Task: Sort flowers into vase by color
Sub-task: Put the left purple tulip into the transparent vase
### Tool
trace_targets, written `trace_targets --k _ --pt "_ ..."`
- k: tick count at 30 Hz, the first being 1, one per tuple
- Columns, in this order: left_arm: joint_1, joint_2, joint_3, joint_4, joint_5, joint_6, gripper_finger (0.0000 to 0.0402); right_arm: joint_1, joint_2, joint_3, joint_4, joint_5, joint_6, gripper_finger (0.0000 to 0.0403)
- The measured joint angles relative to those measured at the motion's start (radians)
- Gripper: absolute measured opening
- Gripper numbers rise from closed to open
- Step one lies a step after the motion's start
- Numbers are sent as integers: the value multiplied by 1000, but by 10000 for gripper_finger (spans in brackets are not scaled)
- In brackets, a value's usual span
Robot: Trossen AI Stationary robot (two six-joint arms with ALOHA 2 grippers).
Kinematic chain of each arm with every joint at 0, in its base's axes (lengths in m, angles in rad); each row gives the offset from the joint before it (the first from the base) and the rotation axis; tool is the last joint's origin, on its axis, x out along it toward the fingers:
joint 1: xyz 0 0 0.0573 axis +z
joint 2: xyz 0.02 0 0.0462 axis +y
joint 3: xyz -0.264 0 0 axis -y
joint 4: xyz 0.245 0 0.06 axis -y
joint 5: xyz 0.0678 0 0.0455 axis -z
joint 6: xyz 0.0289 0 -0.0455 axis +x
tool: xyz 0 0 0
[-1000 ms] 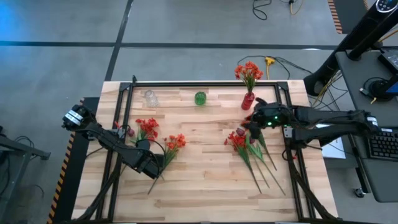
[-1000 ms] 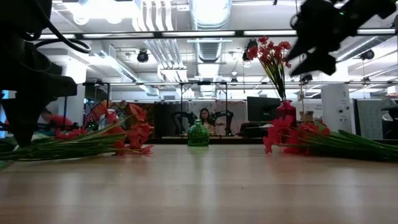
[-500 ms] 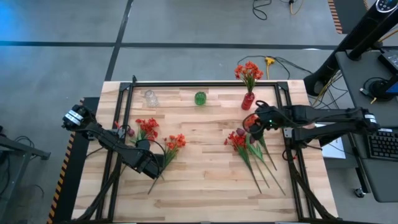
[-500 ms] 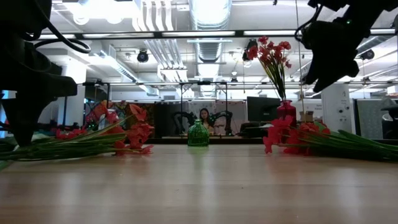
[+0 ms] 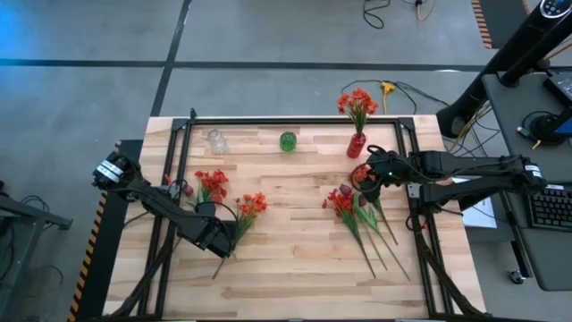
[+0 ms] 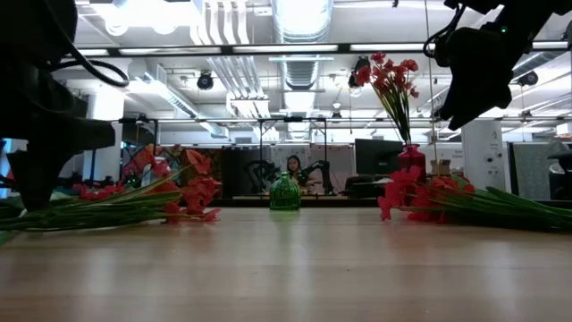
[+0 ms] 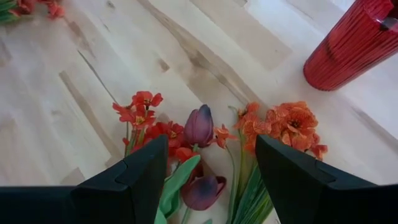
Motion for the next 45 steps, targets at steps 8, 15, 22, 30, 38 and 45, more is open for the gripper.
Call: trace_targets --k 8,15,22,30,38,45 --pt "20 35 0 24 -3 16 176 0 0 0 3 0 -28 233" --pt "19 32 0 32 -2 16 104 0 0 0 24 0 -38 233" --pt "19 32 0 49 -2 27 26 0 0 0 24 0 -39 233" --pt "19 32 0 49 -2 36 2 0 0 0 24 0 -39 233" --pt "17 2 30 38 25 112 1 0 0 0 24 0 -40 233" --pt "17 -32 149 -130 16 227 0 0 0 0 24 -1 -42 233"
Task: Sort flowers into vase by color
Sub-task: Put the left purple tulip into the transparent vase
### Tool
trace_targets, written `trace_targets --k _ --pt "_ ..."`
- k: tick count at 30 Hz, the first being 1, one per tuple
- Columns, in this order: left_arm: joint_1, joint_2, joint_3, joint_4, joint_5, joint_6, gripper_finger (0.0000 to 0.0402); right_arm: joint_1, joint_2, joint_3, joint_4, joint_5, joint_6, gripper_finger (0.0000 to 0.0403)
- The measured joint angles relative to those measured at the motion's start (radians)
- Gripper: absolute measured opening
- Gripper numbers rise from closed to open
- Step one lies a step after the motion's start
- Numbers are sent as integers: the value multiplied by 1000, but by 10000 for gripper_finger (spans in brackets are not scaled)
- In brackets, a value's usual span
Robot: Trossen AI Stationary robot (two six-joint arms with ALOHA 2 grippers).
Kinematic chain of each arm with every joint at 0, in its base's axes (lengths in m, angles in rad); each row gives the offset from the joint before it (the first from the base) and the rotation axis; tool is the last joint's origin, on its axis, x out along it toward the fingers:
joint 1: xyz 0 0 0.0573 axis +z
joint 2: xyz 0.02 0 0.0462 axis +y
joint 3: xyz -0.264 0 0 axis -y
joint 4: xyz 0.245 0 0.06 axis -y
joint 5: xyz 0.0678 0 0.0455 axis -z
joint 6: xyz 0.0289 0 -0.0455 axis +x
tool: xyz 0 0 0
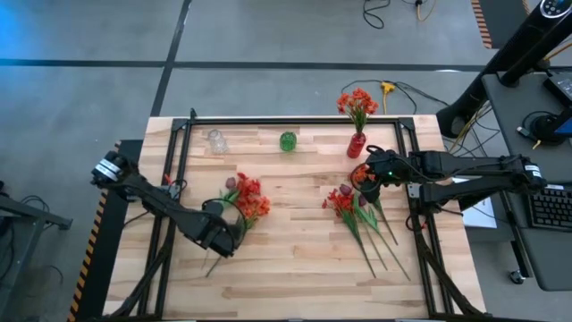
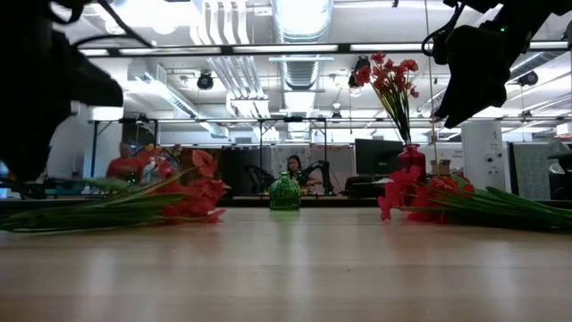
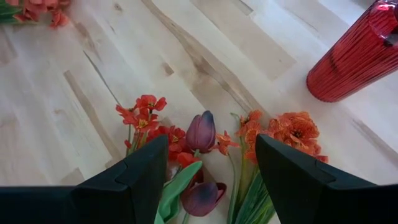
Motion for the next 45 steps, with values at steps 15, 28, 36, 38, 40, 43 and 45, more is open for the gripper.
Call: trace_targets --k 15,28,36,38,40,43,45 --pt "-24 -62 330 -193 -383 467 0 0 0 0 7 -1 -52 233" --pt "0 -237 250 484 -736 1415 0 77 0 -27 225 -1 -146 233" --pt "59 -331 -50 1209 -576 2006 0 109 0 -40 299 -1 -180 233" --pt "87 -357 -138 1420 -476 2129 0 109 0 -42 299 -1 -180 233" --pt "115 -382 -221 1581 -435 2211 0 109 0 -43 299 -1 -180 233" --pt "169 -412 -317 1744 -449 2262 0 109 0 -45 304 -1 -180 233" --pt "212 -426 -368 1826 -502 2284 0 109 1 -45 313 -1 -181 233"
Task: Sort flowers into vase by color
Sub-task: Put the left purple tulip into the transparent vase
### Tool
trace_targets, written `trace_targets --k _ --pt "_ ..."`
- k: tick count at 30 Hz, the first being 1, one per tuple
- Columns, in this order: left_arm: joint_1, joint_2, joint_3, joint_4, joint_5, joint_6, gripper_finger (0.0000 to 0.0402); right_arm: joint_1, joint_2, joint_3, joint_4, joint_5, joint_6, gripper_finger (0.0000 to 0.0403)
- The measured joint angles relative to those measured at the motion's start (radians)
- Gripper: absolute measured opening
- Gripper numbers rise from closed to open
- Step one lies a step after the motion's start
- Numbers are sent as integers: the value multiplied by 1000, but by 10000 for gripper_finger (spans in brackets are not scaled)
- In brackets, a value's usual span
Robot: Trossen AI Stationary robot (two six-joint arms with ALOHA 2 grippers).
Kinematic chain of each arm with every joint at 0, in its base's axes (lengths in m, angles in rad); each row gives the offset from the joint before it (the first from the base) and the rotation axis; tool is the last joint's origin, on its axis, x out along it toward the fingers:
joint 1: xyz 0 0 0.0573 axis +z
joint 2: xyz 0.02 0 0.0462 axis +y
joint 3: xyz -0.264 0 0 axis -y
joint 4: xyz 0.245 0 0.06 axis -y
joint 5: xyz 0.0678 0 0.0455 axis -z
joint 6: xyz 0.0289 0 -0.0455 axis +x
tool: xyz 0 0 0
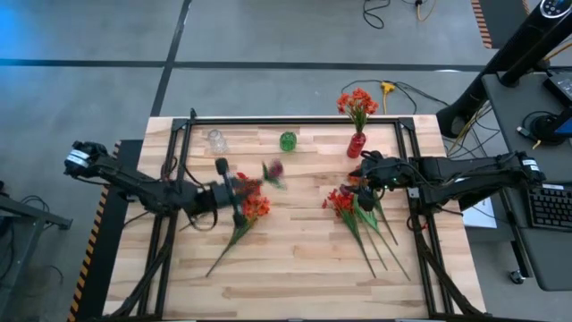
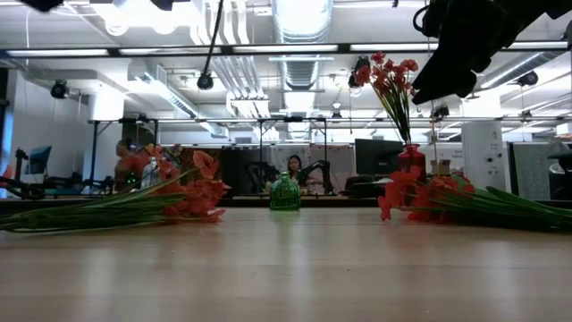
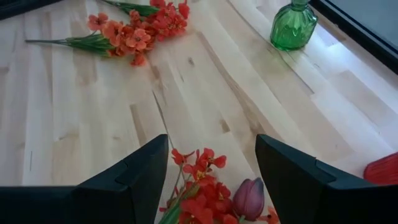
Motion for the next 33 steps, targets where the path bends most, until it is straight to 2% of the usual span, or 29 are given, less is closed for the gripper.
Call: trace_targets --k 2,6,7,9,15,19,21,27,33 --pt "43 -6 -37 67 -91 12 0 0 1 -2 9 0 -5 233" --pt "155 -13 -84 86 -346 35 0 0 1 -8 46 0 -16 233" --pt "192 -14 -99 89 -371 38 0 0 1 -9 50 0 -19 233" --pt "272 -18 -119 88 -342 35 0 0 1 -11 55 0 -26 233" --pt "523 -30 -154 134 -145 -11 0 0 1 -11 57 0 -25 233" --pt "660 -43 -203 194 72 -103 0 0 1 -11 64 0 -31 233" --pt "705 -43 -230 232 129 -135 0 0 1 -13 82 0 -39 233" --pt "729 -46 -286 362 145 -127 0 0 1 -21 83 0 -41 233" --pt "744 -46 -298 360 67 -70 0 0 1 -40 100 0 -41 233"
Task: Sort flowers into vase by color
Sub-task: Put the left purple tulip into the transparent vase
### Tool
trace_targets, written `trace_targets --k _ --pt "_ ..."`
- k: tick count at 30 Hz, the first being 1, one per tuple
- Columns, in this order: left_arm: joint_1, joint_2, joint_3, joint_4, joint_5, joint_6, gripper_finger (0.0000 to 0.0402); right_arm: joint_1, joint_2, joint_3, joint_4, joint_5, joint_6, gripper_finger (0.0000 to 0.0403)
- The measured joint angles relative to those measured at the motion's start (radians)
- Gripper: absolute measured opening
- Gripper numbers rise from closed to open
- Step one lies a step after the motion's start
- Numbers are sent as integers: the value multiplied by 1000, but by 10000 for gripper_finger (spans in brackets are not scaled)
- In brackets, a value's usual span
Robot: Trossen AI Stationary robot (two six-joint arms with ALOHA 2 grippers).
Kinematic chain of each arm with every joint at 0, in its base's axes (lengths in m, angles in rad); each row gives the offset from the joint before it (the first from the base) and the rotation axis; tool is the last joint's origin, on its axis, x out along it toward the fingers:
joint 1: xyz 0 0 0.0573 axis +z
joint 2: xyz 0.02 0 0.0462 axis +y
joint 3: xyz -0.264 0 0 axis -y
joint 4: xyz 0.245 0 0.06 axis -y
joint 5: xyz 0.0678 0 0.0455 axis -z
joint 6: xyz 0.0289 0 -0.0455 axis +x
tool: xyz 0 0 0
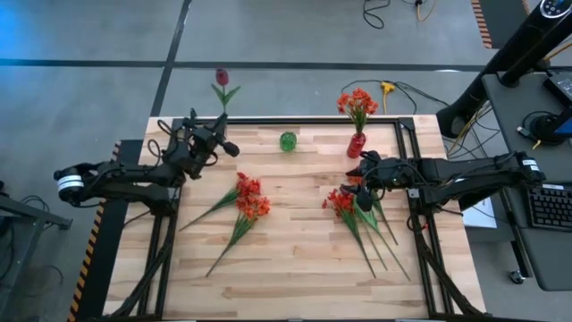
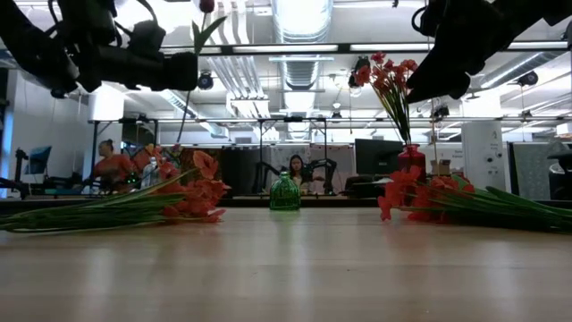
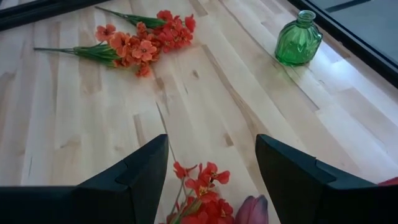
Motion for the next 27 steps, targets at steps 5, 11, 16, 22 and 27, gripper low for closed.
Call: trace_targets --k 5,11,16,22,27 --pt "17 0 0 -1 -37 2 0 0 0 -1 14 0 0 233" --pt "26 -1 -14 -4 -67 16 0 0 0 -2 38 0 -12 233" --pt "51 -2 -15 19 -97 28 0 0 0 -8 103 1 -48 233" --pt "54 -22 -23 103 -87 70 0 5 0 -25 329 -6 -107 233" --pt "57 -47 -41 84 -87 59 0 4 0 -32 574 -4 -195 233"
